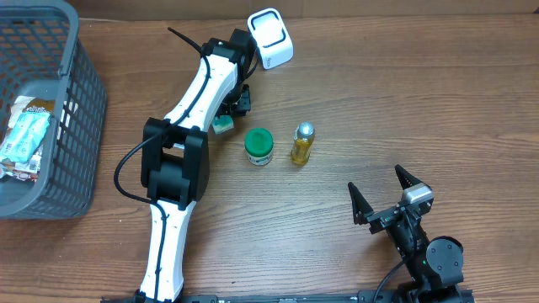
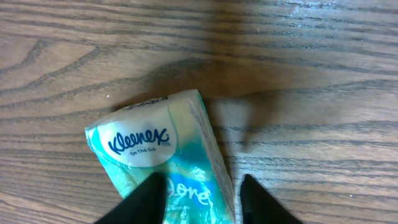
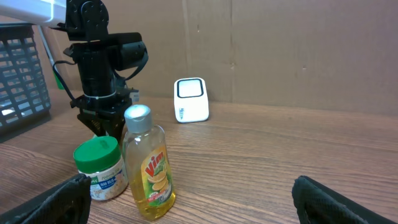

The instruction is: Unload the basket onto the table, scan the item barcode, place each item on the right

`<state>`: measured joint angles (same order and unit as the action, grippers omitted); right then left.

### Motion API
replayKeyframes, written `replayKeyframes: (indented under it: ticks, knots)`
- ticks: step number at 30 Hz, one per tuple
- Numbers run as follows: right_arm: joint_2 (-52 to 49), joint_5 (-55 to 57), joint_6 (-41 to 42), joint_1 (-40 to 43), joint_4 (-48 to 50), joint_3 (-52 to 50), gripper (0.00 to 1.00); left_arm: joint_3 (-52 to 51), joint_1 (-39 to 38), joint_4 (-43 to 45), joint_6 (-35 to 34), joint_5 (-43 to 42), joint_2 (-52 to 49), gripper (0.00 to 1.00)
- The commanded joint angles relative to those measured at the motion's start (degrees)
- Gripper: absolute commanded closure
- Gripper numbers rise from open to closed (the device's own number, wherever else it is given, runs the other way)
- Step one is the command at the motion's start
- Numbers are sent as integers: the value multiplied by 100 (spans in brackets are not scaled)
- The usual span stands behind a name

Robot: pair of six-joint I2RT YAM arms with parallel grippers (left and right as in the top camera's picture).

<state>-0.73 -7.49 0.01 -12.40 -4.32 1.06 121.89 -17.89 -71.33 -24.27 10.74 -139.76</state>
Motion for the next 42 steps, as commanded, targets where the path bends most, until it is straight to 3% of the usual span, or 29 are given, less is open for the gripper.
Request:
replayKeyframes:
  ticks: [1, 2, 9, 14, 21, 25, 30, 38, 42]
  knots:
    - [33, 13, 13, 15, 15, -59, 0, -79, -7, 2, -13, 20, -59, 82]
    - [33, 11, 13, 15, 15, -59, 0, -76, -7, 0, 0, 13, -59, 95]
    - [33, 11, 13, 15, 15, -59, 0, 111, 149, -221, 496, -713, 129, 96]
    - [33, 11, 13, 15, 15, -59, 0, 247, 435, -295, 1064, -2369, 435, 96]
    - [33, 11, 13, 15, 15, -59, 0, 192, 949, -302, 2424, -4942, 525, 96]
    - [33, 11, 13, 15, 15, -59, 0, 105, 1102, -243, 2979, -5591, 520, 96]
    - [33, 11, 13, 15, 15, -59, 0, -337, 1099, 114, 3314, -5746, 520, 96]
    - [33, 11, 13, 15, 13, -59, 0, -1453, 1283, 1497, 3888, -7761, 520, 96]
    - [33, 11, 13, 15, 15, -59, 0, -1860, 1329, 1899, 3886, -7842, 518, 96]
